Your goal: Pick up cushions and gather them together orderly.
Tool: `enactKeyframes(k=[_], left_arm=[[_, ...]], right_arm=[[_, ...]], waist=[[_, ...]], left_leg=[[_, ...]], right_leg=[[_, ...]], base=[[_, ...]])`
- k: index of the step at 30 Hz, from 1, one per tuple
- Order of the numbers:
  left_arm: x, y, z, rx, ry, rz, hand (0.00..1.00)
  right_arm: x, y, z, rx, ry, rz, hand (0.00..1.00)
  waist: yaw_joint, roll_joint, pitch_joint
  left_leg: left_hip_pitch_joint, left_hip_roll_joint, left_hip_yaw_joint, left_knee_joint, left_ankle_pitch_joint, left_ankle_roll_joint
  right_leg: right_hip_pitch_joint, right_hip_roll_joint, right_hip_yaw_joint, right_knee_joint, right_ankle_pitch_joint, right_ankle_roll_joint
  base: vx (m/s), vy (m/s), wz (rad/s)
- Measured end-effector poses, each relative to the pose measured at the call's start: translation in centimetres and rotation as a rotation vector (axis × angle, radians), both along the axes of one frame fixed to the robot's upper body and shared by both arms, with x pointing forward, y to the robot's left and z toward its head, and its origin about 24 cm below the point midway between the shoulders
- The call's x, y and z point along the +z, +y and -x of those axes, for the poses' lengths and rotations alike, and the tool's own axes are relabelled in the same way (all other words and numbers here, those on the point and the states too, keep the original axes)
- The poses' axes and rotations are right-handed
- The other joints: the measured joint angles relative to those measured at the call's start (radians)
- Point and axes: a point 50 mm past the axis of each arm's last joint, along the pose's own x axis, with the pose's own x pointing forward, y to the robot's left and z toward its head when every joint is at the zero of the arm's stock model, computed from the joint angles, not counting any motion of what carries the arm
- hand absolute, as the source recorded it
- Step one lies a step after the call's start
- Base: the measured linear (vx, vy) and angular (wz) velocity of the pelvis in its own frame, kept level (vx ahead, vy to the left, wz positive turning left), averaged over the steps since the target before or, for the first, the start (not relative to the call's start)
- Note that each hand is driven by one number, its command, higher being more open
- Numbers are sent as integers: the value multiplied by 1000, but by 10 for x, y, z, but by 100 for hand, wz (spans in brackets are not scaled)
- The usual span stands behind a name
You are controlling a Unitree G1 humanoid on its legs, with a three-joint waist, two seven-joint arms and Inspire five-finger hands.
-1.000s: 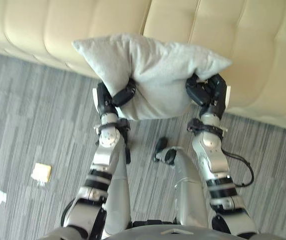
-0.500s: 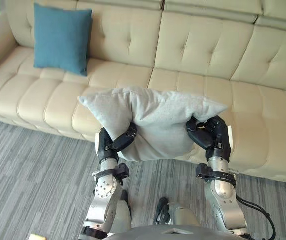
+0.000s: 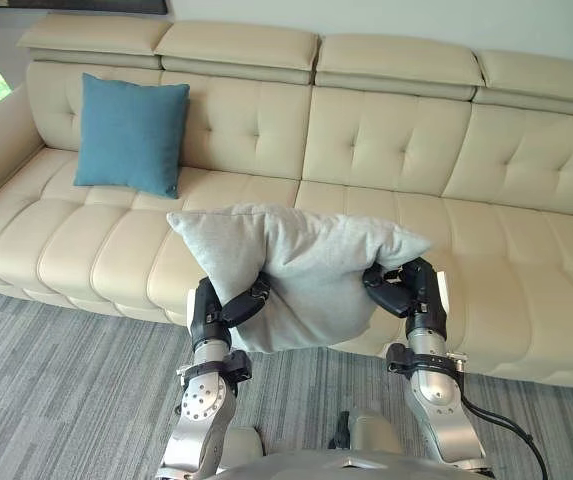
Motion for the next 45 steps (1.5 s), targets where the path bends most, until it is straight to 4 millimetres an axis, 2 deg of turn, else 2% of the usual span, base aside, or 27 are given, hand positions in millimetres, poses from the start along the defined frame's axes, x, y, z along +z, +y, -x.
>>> enactKeyframes(k=[1, 2, 5, 7, 9, 10, 11, 12, 14, 15, 16, 17, 18, 20, 22, 24, 30, 35, 37, 40, 42, 43, 44, 45], left_arm=[[0, 0, -1, -6, -1, -5, 0], [-2, -5, -2, -19, 8, 2, 0], [-3, -15, 0, -48, 17, 20, 0], [-4, -22, 0, -72, 21, 37, 0], [-4, -26, 1, -97, 20, 47, 0], [-4, -26, 1, -103, 19, 49, 0], [-2, -28, 0, -122, 6, 56, 0], [-1, -28, 0, -126, 1, 59, 0], [1, -31, -1, -139, -9, 72, 0], [1, -32, -1, -140, -9, 75, 0], [1, -33, -1, -142, -10, 79, 0], [0, -32, -1, -147, -6, 73, 0], [-1, -31, 0, -157, 3, 59, 0], [-2, -28, 1, -158, 6, 45, 0], [-2, -26, 1, -159, 7, 37, 0], [-2, -25, 1, -159, 7, 35, 0], [-4, -18, 2, -166, 11, 8, 0], [-6, -14, 1, -152, 19, 1, 0], [-5, -9, -3, -132, 12, -10, 0], [2, -2, -21, -109, -22, -66, 0], [20, 0, -49, -83, -99, -123, 0], [31, 0, -62, -63, -140, -139, 0], [35, 0, -66, -57, -153, -143, 0], [48, -3, -80, -46, -202, -152, 0]], right_arm=[[0, -1, 0, -1, -2, 3, 0], [0, -4, 0, -8, 1, 17, 0], [-3, -13, 3, -36, 24, 35, 0], [-2, -20, 12, -65, 34, 40, 0], [6, -25, 20, -75, 11, 55, 0], [10, -26, 21, -75, -3, 59, 0], [23, -27, 22, -79, -56, 60, 0], [26, -27, 22, -80, -73, 59, 0], [33, -27, 21, -89, -104, 59, 0], [34, -28, 21, -93, -105, 59, 0], [33, -29, 22, -101, -103, 61, 0], [30, -31, 22, -112, -90, 57, 0], [24, -28, 25, -138, -63, 23, 0], [20, -23, 25, -146, -47, -10, 0], [19, -21, 24, -147, -45, -15, 0], [18, -20, 23, -148, -44, -22, 0], [9, -17, 11, -130, -14, -23, 0], [3, -16, 1, -105, 3, -4, 0], [4, -13, -11, -76, -2, 15, 0], [12, -4, -34, -36, -39, 39, 0], [29, 2, -59, -27, -103, 75, 0], [39, 5, -71, -31, -136, 91, 0], [42, 5, -74, -35, -145, 93, 0], [55, 8, -85, -47, -186, 99, 0]], waist=[[-16, -18, -9], [-24, -3, -4], [-20, 38, -18], [-18, 54, -10], [-4, 62, -9], [3, 64, -11], [9, 69, -16], [10, 71, -17], [18, 80, -23], [19, 81, -25], [21, 85, -29], [20, 78, -34], [14, 50, -48], [20, 34, -53], [28, 32, -52], [32, 29, -51], [14, 4, -45], [-1, 2, -44], [-1, 0, -43], [1, -2, -39], [15, -4, 10], [16, -3, 14], [17, -4, 15], [23, -5, 30]], left_leg=[[-16, -26, -36, 7, -4, -36], [-19, -21, -66, 22, -14, -58], [-22, 30, -82, 47, -11, -98], [-75, 65, -75, 240, -9, -102], [-155, 110, -34, 475, 3, -120], [-172, 124, -12, 517, 0, -114], [-207, 150, 38, 521, -24, -73], [-210, 158, 48, 485, -27, -67], [-197, 157, 37, 302, -27, -59], [-184, 152, 31, 226, -8, -65], [-164, 137, 20, 134, 74, -60], [-160, 123, 15, 116, 95, -108], [-152, 90, 40, 100, 98, -94], [-141, 66, 79, 93, 90, -76], [-130, 51, 133, 99, 72, -53], [-123, 54, 178, 102, 58, -46], [-108, 61, 277, 105, 34, -34], [-135, 53, 264, 99, 41, -27], [-152, 45, 263, 76, 59, -21], [-177, 26, 261, 12, 108, -15], [-188, 24, 254, -21, 143, -14], [-221, 29, 248, -24, 157, -13], [-232, 30, 246, -25, 161, -13], [-255, 32, 243, -37, 179, -14]], right_leg=[[21, 5, 32, -119, 61, -32], [29, 13, 17, -104, 56, -55], [60, 43, -38, -111, 42, -74], [142, 72, -66, -158, 41, -76], [213, 89, -63, -188, 25, -102], [224, 90, -58, -192, 22, -108], [247, 88, -42, -211, 20, -110], [248, 87, -34, -212, 20, -110], [249, 83, -10, -212, 20, -109], [249, 79, -7, -209, 18, -106], [248, 75, 5, -202, 3, -77], [241, 57, 22, -187, -21, -39], [220, 24, 47, -172, -24, -33], [212, -4, 84, -174, -25, -16], [197, -20, 135, -189, -13, 10], [194, -25, 176, -213, 4, 32], [169, -21, 274, -285, 64, 51], [169, -28, 268, -349, 102, 62], [166, -34, 264, -396, 132, 64], [142, -46, 249, -447, 176, 60], [130, -44, 237, -463, 202, 57], [97, -39, 228, -463, 216, 54], [87, -37, 225, -464, 219, 53], [62, -34, 216, -463, 231, 47]], base=[[243, -237, 95], [215, -175, 67], [259, -143, 31], [277, -148, 32], [225, -75, -3], [230, -16, -40], [170, 19, -39], [151, 70, -41], [165, 201, -33], [129, 217, -33], [76, 220, -26], [89, 269, -23], [79, 263, -18], [59, 213, -38], [4, 211, -57], [-28, 188, -63], [-21, 105, -53], [-3, 41, -1], [-18, 26, 7], [-52, 9, 11], [-91, -14, 12], [-100, -20, 9], [-96, -21, 8], [-98, -22, 9]])
